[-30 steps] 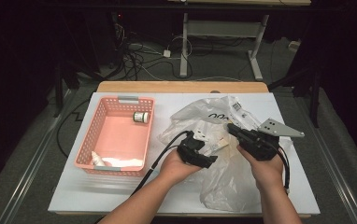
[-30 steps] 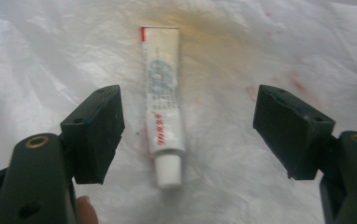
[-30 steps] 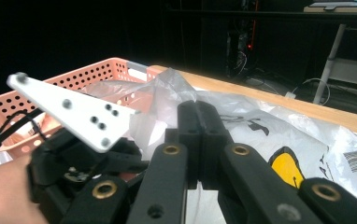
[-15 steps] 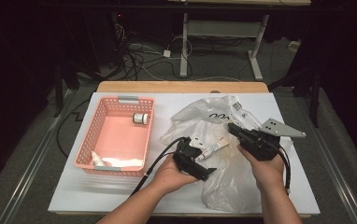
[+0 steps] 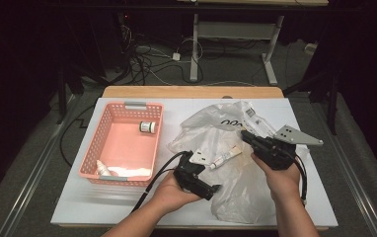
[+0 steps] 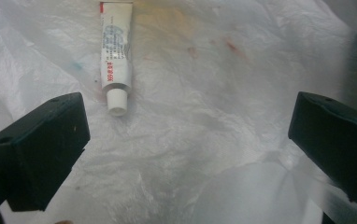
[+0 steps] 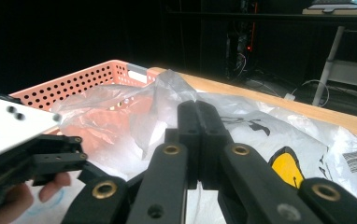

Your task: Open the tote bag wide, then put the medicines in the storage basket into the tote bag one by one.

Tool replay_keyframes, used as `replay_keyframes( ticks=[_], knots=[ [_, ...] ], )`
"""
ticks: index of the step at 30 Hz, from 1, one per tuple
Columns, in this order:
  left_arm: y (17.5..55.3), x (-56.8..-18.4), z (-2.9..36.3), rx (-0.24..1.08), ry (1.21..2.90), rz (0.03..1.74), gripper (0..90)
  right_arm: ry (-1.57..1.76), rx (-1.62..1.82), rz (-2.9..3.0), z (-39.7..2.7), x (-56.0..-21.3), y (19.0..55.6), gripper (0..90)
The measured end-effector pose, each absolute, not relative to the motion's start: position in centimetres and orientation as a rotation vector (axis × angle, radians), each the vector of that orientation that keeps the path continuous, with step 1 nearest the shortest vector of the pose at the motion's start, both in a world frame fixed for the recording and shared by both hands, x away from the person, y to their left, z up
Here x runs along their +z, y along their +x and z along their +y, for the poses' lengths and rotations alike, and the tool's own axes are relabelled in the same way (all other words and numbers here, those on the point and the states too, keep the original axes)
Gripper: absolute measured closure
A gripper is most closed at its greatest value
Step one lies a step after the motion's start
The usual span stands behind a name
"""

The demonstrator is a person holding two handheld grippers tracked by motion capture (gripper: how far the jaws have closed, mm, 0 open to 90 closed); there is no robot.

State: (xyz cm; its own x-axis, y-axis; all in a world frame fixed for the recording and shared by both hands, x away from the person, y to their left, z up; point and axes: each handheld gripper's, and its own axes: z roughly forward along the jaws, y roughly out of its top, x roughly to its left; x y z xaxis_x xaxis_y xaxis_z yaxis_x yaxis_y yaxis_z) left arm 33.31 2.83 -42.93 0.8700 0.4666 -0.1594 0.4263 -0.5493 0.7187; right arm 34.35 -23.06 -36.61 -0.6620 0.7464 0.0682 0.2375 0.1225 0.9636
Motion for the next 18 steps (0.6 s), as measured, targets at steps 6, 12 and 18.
replay_keyframes(
  ticks=[6,12,18],
  knots=[
    [32.2,-42.4,3.9,0.067,2.205,0.632,0.0,0.946,1.558,1.977,-23.0,-36.6,34.4,90.0],
    [31.8,-41.7,5.8,0.046,2.177,0.638,0.0,0.969,1.547,1.979,-23.0,-36.9,34.8,90.0],
    [30.8,-40.8,7.3,0.058,2.158,0.635,0.0,0.966,1.54,1.967,-22.9,-36.5,34.9,90.0]
  ],
)
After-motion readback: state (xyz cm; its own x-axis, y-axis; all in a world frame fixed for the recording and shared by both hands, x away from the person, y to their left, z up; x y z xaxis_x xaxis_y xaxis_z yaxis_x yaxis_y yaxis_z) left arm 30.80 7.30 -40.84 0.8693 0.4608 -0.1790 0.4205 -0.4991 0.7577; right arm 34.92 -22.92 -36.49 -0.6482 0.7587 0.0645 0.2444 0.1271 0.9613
